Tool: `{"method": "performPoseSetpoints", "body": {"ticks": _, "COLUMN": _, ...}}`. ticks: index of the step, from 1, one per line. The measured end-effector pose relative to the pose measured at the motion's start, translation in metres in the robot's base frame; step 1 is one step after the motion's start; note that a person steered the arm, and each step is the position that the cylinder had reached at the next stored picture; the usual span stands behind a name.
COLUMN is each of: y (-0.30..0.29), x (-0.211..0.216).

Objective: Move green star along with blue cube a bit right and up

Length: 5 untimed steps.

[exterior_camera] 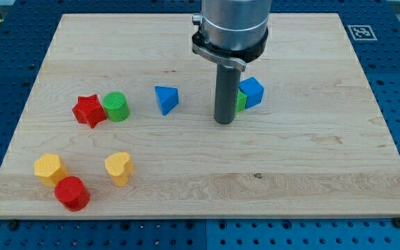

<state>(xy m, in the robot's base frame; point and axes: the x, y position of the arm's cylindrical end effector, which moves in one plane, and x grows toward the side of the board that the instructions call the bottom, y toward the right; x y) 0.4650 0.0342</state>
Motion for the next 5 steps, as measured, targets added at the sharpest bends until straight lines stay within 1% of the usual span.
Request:
{"method": "performPoseSetpoints", "body": {"ticks": 3, "y": 0.016, "x": -0.035}}
{"method": "performPoseSetpoints", "body": {"ticks": 4, "y": 0.016, "x": -0.035}}
{"method": "performPoseSetpoints", "body": {"ticks": 5, "y": -0.002, "x": -0.035}}
